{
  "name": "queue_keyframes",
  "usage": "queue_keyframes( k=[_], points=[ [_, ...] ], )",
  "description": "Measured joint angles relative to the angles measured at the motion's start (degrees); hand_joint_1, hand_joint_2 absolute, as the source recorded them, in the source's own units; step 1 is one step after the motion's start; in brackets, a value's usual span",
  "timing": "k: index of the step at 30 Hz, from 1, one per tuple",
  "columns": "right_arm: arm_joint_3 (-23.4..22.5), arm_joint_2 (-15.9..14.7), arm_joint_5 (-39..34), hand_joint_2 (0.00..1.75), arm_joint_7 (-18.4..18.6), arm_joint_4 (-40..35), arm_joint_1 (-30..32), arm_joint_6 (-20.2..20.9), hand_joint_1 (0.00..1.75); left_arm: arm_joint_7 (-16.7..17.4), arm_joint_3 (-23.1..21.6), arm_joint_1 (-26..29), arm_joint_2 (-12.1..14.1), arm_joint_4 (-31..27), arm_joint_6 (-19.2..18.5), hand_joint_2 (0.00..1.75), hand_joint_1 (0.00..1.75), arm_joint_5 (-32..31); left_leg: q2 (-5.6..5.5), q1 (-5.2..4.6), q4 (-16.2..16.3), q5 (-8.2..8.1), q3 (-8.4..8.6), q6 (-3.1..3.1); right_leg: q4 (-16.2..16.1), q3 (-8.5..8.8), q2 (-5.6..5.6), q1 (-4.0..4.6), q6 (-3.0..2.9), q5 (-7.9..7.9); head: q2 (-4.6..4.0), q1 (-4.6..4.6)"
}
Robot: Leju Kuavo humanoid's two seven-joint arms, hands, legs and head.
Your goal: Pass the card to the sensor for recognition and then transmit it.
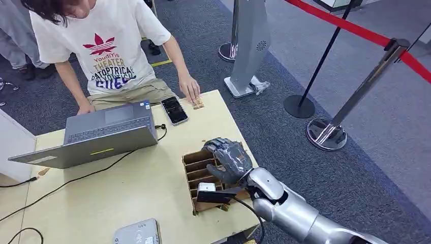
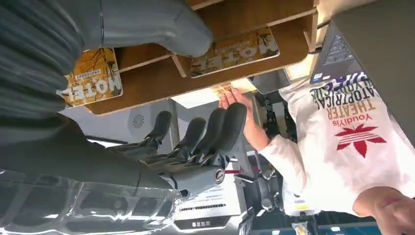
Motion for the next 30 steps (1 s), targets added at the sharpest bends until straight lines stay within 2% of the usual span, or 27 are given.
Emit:
queue_keyframes(
  k=[1, 11, 12, 13, 14, 16, 18, 19, 20, 22, 30],
  points=[
    [0.0, 0.02, -0.35, 1.75, -0.13, 0.2, -0.09, 0.2, 0.91, 0.0, 0.02, 0.01, 0.02, 0.0, -0.04, 0.0, 0.0, 0.02, 0.0, 0.0, 0.0, 0.0, 0.0, 0.0, 0.0, 0.0, 0.0, 0.0, 0.0, 0.0, 0.0, 0.0],
    [0.24, 0.09, -1.66, 1.75, -1.23, 2.23, -1.07, 0.51, 0.89, -0.15, 0.09, 0.05, 0.09, 0.0, -0.09, 0.0, 0.0, 0.33, 0.0, 0.0, 0.0, 0.0, 0.0, 0.0, 0.0, 0.0, 0.0, 0.0, 0.0, 0.0, 0.0, 0.0],
    [0.37, 0.09, -1.73, 1.75, -1.25, 2.38, -1.15, 0.51, 0.93, -0.18, 0.09, 0.05, 0.11, 0.0, -0.09, 0.0, 0.0, 0.35, 0.0, 0.0, 0.0, 0.0, 0.0, 0.0, 0.0, 0.0, 0.0, 0.0, 0.0, 0.0, 0.0, 0.0],
    [0.44, 0.09, -1.79, 1.75, -1.25, 2.52, -1.2, 0.51, 1.08, -0.2, 0.11, 0.05, 0.11, 0.02, -0.07, 0.0, 0.0, 0.37, 0.0, 0.0, 0.0, 0.0, 0.0, 0.0, 0.0, 0.0, 0.0, 0.0, 0.0, 0.0, 0.0, 0.0],
    [0.48, 0.09, -2.05, 1.75, -1.25, 2.67, -1.23, 0.51, 1.08, -0.28, 0.11, 0.06, 0.11, 0.0, -0.04, 0.0, 0.0, 0.39, 0.0, 0.0, 0.0, 0.0, 0.0, 0.0, 0.0, 0.0, 0.0, 0.0, 0.0, 0.0, 0.0, 0.0],
    [0.5, 0.09, -2.41, 1.75, -1.25, 2.87, -1.27, 0.51, 1.34, -0.42, 0.11, 0.06, 0.13, 0.0, -0.02, 0.0, 0.0, 0.39, 0.0, 0.0, 0.0, 0.0, 0.0, 0.0, 0.0, 0.0, 0.0, 0.0, 0.0, 0.0, 0.0, 0.0],
    [0.55, 0.09, -2.41, 1.75, -1.25, 3.0, -1.53, 0.51, 1.4, -0.5, 0.11, 0.08, 0.15, 0.0, -0.02, 0.0, 0.0, 0.39, 0.0, 0.0, 0.0, 0.0, 0.02, 0.0, 0.0, 0.0, 0.01, 0.0, 0.0, 0.0, 0.0, 0.0],
    [0.57, 0.09, -2.41, 1.75, -1.25, 3.08, -1.54, 0.51, 1.52, -0.52, 0.11, 0.08, 0.17, 0.0, -0.02, 0.0, 0.0, 0.39, 0.0, 0.0, 0.0, 0.0, 0.01, 0.0, 0.0, 0.0, 0.0, 0.0, 0.0, 0.0, 0.0, 0.0],
    [0.57, 0.09, -2.41, 1.75, -1.23, 3.19, -1.57, 0.51, 1.52, -0.52, 0.11, 0.11, 0.2, 0.0, -0.02, 0.0, 0.0, 0.39, 0.0, 0.0, 0.0, 0.0, 0.01, 0.0, 0.0, 0.0, 0.0, 0.0, 0.0, 0.0, 0.0, 0.0],
    [0.57, 0.09, -2.47, 1.75, -1.18, 3.28, -1.71, 0.49, 1.62, -0.55, 0.11, 0.19, 0.26, 0.0, 0.0, 0.0, 0.0, 0.39, 0.0, 0.0, 0.0, 0.0, 0.01, 0.0, 0.0, 0.0, 0.0, 0.0, 0.0, 0.0, 0.0, 0.0],
    [0.57, 0.09, -2.47, 1.75, -1.16, 3.39, -1.86, 0.51, 1.62, -0.63, 0.11, 0.39, 0.46, 0.0, 0.0, 0.0, 0.0, 0.39, 0.0, 0.0, 0.0, 0.0, 0.01, 0.0, 0.0, 0.0, 0.0, 0.0, 0.0, 0.0, 0.0, 0.0]
  ],
)
